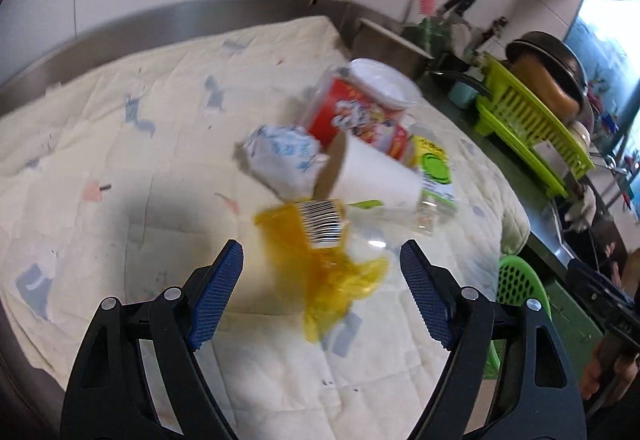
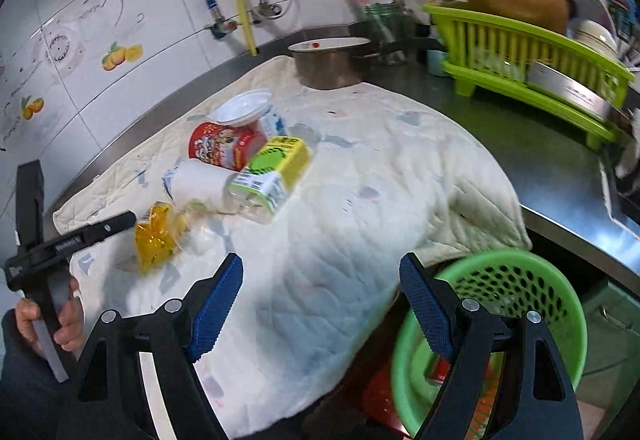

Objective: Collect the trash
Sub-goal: 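Grasp the yellow snack bag with the left gripper while the right grasps the lemon juice bottle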

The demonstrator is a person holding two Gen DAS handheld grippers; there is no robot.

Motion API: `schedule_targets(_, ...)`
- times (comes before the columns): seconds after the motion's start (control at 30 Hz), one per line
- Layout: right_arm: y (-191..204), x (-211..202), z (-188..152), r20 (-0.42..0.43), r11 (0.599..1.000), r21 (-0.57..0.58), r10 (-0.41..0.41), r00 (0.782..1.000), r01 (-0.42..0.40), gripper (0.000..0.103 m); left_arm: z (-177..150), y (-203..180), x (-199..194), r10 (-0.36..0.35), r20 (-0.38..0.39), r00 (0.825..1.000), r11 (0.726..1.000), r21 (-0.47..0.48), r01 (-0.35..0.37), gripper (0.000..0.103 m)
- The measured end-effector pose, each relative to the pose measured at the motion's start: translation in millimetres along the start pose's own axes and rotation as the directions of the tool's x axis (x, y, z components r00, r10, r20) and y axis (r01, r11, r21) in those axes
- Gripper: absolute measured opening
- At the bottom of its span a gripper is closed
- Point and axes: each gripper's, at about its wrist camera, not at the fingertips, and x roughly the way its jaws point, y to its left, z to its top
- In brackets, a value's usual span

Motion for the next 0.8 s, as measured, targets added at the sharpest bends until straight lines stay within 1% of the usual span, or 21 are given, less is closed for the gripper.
schedule_targets(0.07,5,7,6,-0.006,1.0,-0.004,0.004,1.0,-0.004,0.078,-1,6,10,-0.012,-0.02,1.0,1.0,-0.011,0.012,0.073)
schedule_targets(0.1,8,11,10,-0.01,1.0,-0.009,0.005,1.0,-0.005,0.078,-2,8,14,-0.024,-0.029,0.999,1.0,-0.018,0.023,0.072)
schedule_targets(0.2,18,23,20,-0.021,1.0,-0.03,-0.002,1.0,0.001,0.078,-5,10,23,-0.042,-0.05,0.998,0.999,-0.016,0.041,0.065)
schedule_targets(0.27,23,32,27,-0.031,0.999,-0.041,-0.004,1.0,0.003,0.078,-6,12,29,-0.056,-0.062,0.997,0.998,-0.01,0.055,0.057)
schedule_targets(0.4,32,52,42,-0.048,0.999,-0.033,0.005,0.999,-0.006,0.078,-9,16,39,-0.098,-0.093,0.991,0.995,-0.028,0.096,0.055)
schedule_targets(0.5,38,66,54,-0.064,1.0,-0.011,0.016,0.998,-0.017,0.078,-9,18,43,-0.12,-0.101,0.988,0.993,-0.034,0.117,0.055)
schedule_targets(0.53,40,70,58,-0.068,1.0,-0.006,0.017,0.998,-0.017,0.078,-10,18,45,-0.13,-0.108,0.986,0.991,-0.03,0.128,0.051)
schedule_targets(0.57,42,74,62,-0.07,1.0,-0.002,0.016,0.997,-0.016,0.078,-10,17,46,-0.139,-0.114,0.984,0.99,-0.027,0.137,0.043)
schedule_targets(0.6,44,79,67,-0.074,1.0,0.002,0.012,0.997,-0.012,0.078,-10,16,47,-0.154,-0.122,0.981,0.988,-0.024,0.152,0.038)
schedule_targets(0.67,47,89,76,-0.081,1.0,0.015,0.005,0.997,-0.004,0.078,-9,14,46,-0.165,-0.121,0.979,0.986,-0.016,0.164,0.026)
schedule_targets(0.7,48,96,80,-0.092,1.0,0.024,-0.001,0.996,0.003,0.078,-9,13,45,-0.166,-0.117,0.979,0.986,-0.005,0.167,0.024)
schedule_targets(0.77,49,108,87,-0.106,0.999,0.04,-0.013,0.994,0.017,0.078,-9,13,43,-0.179,-0.12,0.976,0.984,0.0,0.18,0.016)
schedule_targets(0.8,49,113,90,-0.116,0.999,0.046,-0.018,0.993,0.023,0.078,-9,13,41,-0.184,-0.119,0.976,0.983,0.002,0.186,0.016)
